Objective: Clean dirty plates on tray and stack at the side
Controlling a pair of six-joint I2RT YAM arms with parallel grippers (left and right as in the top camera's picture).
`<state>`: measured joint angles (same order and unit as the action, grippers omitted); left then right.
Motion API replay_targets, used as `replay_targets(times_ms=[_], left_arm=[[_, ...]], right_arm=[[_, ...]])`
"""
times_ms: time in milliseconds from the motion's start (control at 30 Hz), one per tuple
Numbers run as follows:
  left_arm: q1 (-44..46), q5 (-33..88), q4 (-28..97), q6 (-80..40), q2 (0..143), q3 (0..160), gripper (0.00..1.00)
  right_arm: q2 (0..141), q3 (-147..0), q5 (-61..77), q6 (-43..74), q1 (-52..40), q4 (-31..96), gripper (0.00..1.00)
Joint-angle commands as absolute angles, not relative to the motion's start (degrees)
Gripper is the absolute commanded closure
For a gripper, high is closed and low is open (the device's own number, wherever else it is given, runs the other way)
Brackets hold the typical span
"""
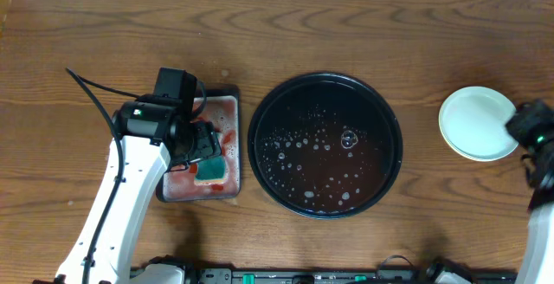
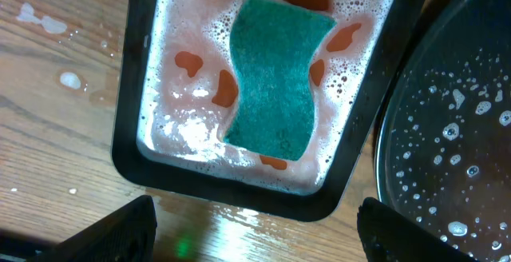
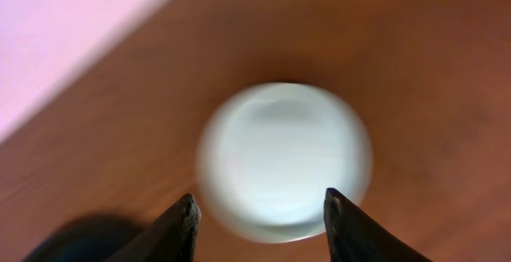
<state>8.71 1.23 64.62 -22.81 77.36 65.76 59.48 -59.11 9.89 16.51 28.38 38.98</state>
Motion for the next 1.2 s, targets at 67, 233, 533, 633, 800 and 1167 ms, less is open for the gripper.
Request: replay_targets(times_ms=[67, 233, 533, 633, 800, 1167], left_arm=[[8.47, 0.99, 64.88, -22.72, 77.14, 66.11, 0.19], [8.47, 0.99, 64.88, -22.72, 77.14, 66.11, 0.2], [8.47, 0.99, 64.88, -22.72, 77.14, 66.11, 0.19], [8.47, 0.99, 64.88, -22.72, 77.14, 66.11, 0.19], [8.47, 0.99, 64.88, -22.72, 77.14, 66.11, 0.19], [8.47, 0.99, 64.88, -22.72, 77.14, 66.11, 0.19]], right_arm=[[46.65, -59.27, 36.05, 8.1, 14.48, 46.28, 0.21], [39.92, -59.27, 39.92, 10.66, 5.74, 52.14, 0.01], [33.65, -56.36, 20.14, 6.31, 0.78, 50.59, 0.01], [24.18, -45.78, 11.42, 3.31, -2.59, 37.45, 0.01], [11.11, -28.82, 9.52, 1.52, -4.23, 34.33, 0.01], [0.27, -0.27, 9.91, 1.63, -4.62, 3.16, 0.01]])
